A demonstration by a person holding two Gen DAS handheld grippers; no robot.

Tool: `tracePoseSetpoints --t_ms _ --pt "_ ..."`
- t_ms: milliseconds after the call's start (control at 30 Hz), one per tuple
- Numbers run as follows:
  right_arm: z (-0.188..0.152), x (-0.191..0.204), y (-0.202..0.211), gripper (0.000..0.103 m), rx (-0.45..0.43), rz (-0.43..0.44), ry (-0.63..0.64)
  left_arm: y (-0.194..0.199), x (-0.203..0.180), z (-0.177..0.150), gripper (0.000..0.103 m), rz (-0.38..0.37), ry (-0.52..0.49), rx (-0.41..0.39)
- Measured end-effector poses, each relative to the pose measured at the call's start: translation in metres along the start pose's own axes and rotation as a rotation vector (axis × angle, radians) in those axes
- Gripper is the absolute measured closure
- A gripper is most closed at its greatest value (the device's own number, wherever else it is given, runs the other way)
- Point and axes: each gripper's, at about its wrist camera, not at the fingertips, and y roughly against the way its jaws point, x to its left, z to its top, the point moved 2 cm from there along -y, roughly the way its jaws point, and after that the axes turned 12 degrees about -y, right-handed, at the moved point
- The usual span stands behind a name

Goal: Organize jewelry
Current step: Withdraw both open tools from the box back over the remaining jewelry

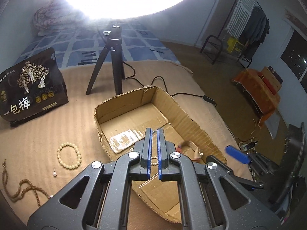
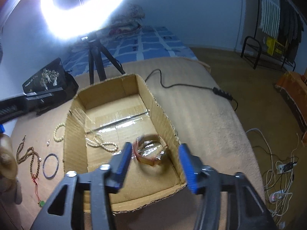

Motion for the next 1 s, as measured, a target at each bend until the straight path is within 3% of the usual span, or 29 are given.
tracePoseSetpoints --t_ms 33,100,400,833,1000 --pt "0.001 0.0 0.002 0.041 -0.005 0.003 -0.004 0.002 0.001 -0.001 0.095 0.003 0.001 -0.003" --pt "0.002 0.001 0.007 0.038 -0.011 0.009 -0.007 0.005 0.003 -0.002 0.077 0.013 -0.004 -0.011" --pt "0.002 0.007 0.026 0.033 -0.039 0.005 0.008 0.035 0.011 -0.005 0.076 0.051 -0.002 -0.04" --pt "-0.008 0.042 0.075 0.014 -0.138 0.038 0.06 0.1 0.043 -0.024 0.075 0.092 0.025 -0.105" --pt "-0.018 0.06 0.084 0.007 -0.143 0.094 0.077 0.13 0.057 -0.041 0.038 0.151 0.019 -0.121"
